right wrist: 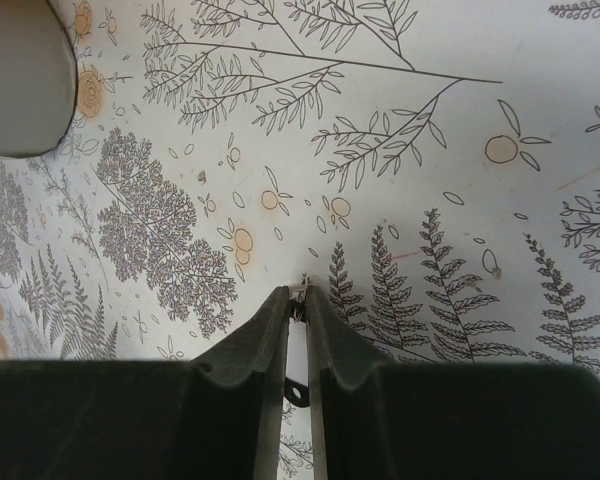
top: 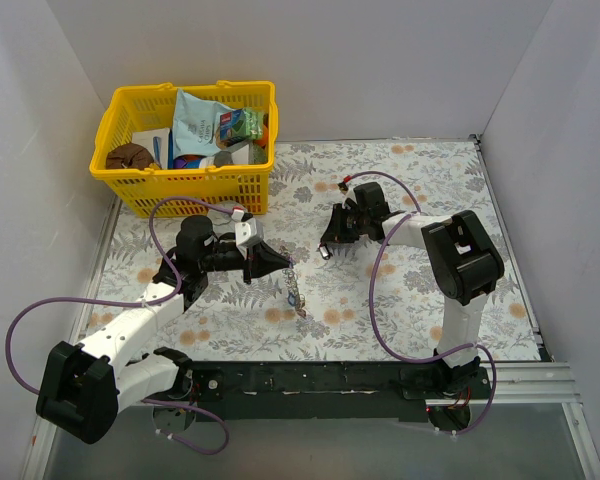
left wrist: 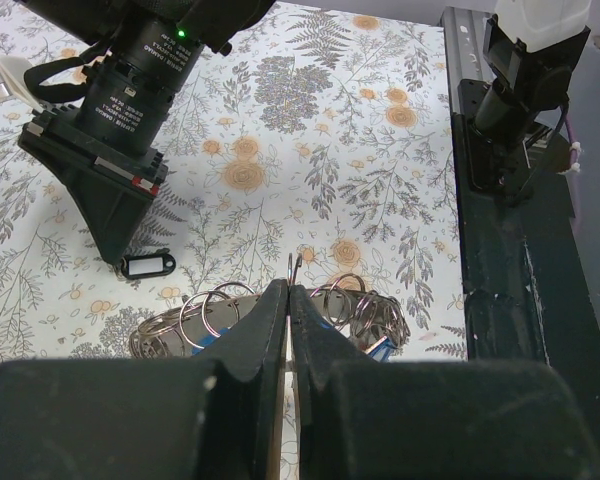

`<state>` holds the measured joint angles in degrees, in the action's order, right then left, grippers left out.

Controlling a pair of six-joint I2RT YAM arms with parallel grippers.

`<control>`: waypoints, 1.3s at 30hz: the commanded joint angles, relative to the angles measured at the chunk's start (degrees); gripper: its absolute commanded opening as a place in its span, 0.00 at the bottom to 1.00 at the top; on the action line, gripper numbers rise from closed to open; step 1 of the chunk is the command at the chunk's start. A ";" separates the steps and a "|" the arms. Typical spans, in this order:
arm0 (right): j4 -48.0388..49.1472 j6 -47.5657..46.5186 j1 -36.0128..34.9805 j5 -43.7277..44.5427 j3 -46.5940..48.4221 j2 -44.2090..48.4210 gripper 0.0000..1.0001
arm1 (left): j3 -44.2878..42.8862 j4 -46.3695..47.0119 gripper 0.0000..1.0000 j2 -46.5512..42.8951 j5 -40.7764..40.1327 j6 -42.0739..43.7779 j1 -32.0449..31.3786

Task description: Put the keys on the keyring

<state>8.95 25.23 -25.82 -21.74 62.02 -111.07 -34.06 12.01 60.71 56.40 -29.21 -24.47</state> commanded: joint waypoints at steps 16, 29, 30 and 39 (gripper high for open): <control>-1.39 -0.36 -0.02 -1.21 0.12 -1.70 0.19 | -0.13 0.56 0.00 -1.20 0.11 1.17 0.30; -4.38 -4.58 -0.28 1.61 0.91 2.16 0.01 | -0.13 0.47 0.00 -2.08 0.29 1.17 0.30; -4.47 -5.71 -0.28 1.78 1.00 2.69 0.01 | -0.04 0.47 0.00 -2.08 0.20 1.09 0.39; -2.01 -13.27 -0.28 -1.29 -1.90 12.44 0.01 | -0.04 0.21 0.00 -2.52 -0.68 1.44 0.30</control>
<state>4.38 16.93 -25.96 -21.06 61.67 -104.97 -34.06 11.49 60.14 56.21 -28.71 -24.47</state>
